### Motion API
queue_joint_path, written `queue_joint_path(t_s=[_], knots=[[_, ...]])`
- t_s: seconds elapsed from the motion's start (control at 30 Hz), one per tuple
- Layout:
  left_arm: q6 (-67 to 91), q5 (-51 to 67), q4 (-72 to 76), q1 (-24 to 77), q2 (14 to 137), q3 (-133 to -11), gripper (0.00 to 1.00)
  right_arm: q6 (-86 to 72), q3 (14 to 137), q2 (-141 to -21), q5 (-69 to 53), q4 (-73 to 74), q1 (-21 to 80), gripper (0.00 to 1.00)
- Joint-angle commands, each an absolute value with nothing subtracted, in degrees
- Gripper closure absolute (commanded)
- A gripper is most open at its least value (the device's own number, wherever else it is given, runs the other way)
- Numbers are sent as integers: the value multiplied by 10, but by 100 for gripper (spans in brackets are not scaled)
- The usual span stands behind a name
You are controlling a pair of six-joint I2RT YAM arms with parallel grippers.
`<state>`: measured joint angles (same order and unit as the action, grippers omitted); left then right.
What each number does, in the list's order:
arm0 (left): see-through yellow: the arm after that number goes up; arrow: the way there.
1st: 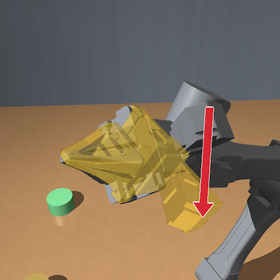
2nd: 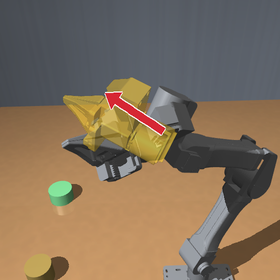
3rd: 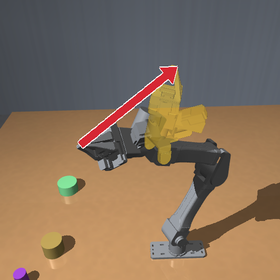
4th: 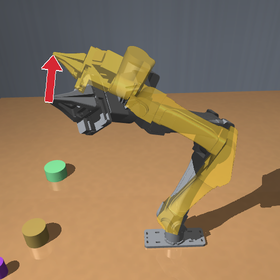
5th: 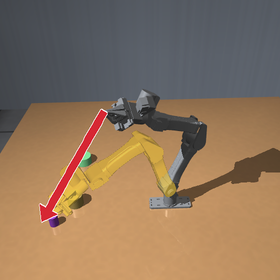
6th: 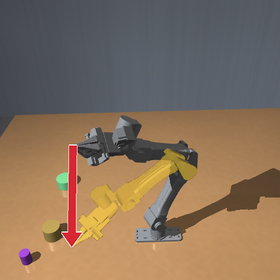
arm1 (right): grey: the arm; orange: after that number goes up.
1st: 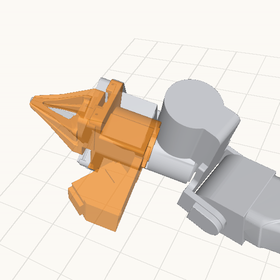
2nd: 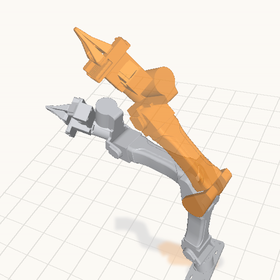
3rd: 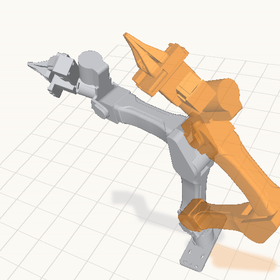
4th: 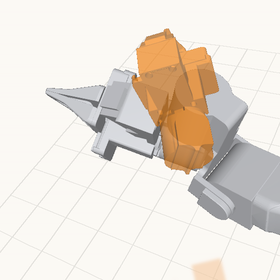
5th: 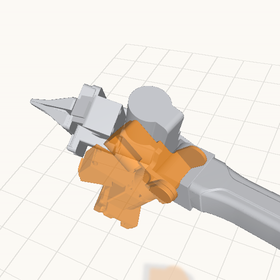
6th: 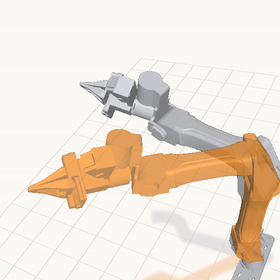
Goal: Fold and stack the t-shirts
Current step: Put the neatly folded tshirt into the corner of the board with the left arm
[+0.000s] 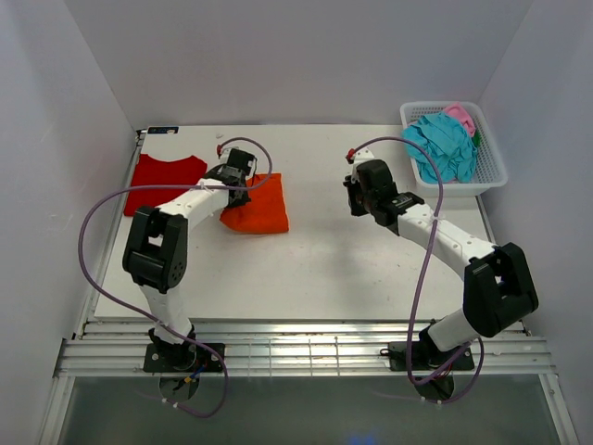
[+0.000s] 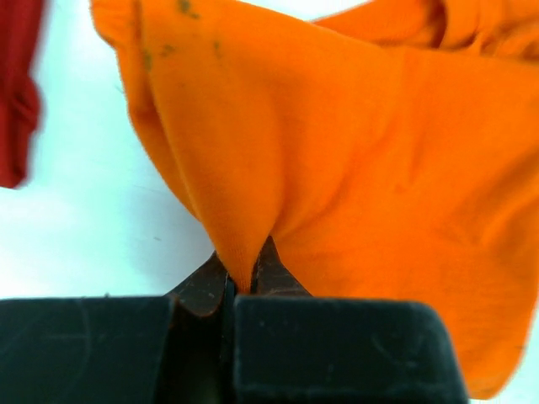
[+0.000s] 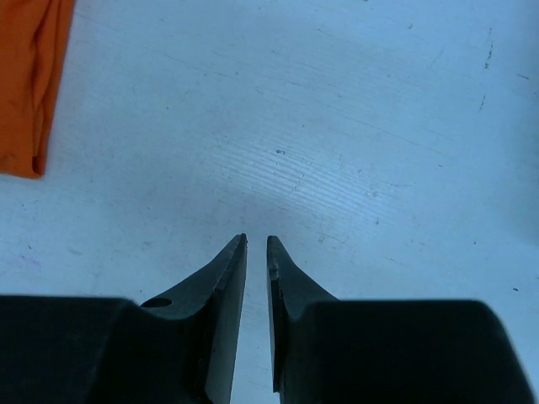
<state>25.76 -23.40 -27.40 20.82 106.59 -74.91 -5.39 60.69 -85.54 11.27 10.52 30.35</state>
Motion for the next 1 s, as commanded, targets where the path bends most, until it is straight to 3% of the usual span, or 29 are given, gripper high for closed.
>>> queue_joint_path(t_s=[0.0,0.97], knots=[[227,-253,-301,181,1021,-801,100,-47,600,-836,116,91,301,78],[97,-171,-373,18,1092,-962,100,-56,563,-810,105,83,302,78]])
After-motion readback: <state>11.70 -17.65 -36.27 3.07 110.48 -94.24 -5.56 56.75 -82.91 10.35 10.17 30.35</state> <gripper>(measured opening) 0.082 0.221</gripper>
